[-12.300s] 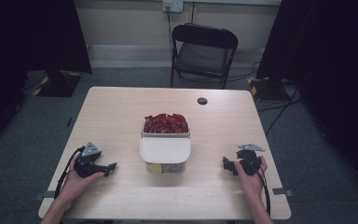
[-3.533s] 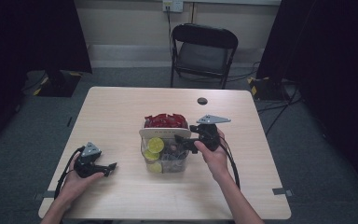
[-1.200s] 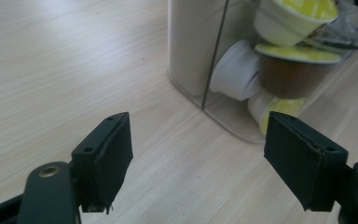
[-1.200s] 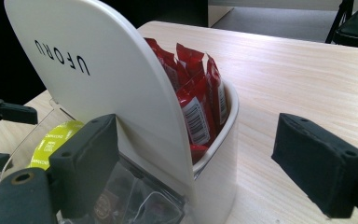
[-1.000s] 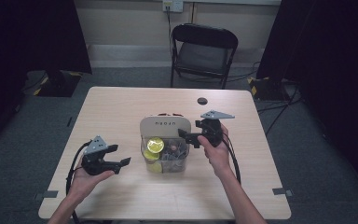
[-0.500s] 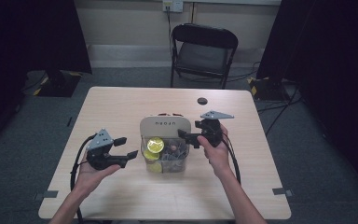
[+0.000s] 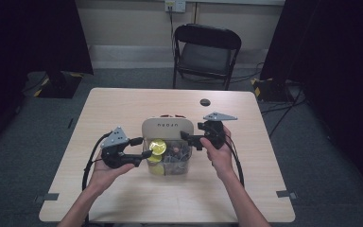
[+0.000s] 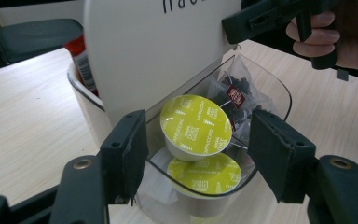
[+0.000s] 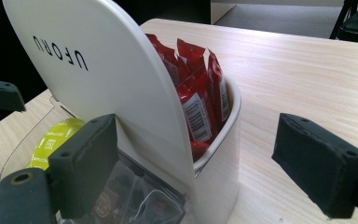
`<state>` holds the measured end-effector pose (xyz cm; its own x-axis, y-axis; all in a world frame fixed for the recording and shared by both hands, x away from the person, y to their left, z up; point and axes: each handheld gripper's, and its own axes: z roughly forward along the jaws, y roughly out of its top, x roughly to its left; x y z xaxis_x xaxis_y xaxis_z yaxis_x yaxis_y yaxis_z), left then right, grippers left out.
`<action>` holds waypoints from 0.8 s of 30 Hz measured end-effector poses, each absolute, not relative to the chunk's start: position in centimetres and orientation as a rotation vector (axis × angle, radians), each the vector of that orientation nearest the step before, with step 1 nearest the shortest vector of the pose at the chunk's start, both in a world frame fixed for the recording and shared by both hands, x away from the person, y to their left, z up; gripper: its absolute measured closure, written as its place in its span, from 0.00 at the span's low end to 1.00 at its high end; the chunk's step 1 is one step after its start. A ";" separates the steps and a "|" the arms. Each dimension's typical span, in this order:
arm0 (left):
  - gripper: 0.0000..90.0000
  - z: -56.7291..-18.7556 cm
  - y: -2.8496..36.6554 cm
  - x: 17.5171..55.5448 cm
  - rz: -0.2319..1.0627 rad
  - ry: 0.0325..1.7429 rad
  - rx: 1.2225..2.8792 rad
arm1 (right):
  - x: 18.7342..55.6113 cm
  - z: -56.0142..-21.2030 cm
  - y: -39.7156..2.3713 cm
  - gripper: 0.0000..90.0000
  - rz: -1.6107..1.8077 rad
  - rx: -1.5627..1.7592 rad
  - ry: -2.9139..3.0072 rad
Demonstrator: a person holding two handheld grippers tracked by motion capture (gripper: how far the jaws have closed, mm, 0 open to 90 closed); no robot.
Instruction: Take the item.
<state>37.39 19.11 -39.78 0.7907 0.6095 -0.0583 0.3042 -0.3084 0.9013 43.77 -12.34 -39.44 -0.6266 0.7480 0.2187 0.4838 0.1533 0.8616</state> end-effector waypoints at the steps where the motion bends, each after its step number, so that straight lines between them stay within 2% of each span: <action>1: 0.43 -39.9 18.9 37.6 0.355 0.696 1.914 | 43.8 -39.4 -12.3 0.15 1.464 1.195 2.173; 11: 0.42 -40.6 18.2 38.6 0.314 0.707 1.919 | 43.9 -39.5 -12.4 0.14 1.467 1.192 2.176; 17: 0.40 -40.9 17.3 38.7 0.363 0.689 1.964 | 43.9 -39.5 -12.4 0.14 1.466 1.191 2.174; 24: 0.42 -41.4 16.7 39.0 0.338 0.684 1.966 | 43.9 -39.5 -12.4 0.13 1.467 1.192 2.175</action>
<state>38.96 16.71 -41.36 0.8022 0.5947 -0.0527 0.3198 -0.3534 0.8791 43.86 -12.40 -39.53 -0.6299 0.7449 0.2199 0.4831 0.1541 0.8619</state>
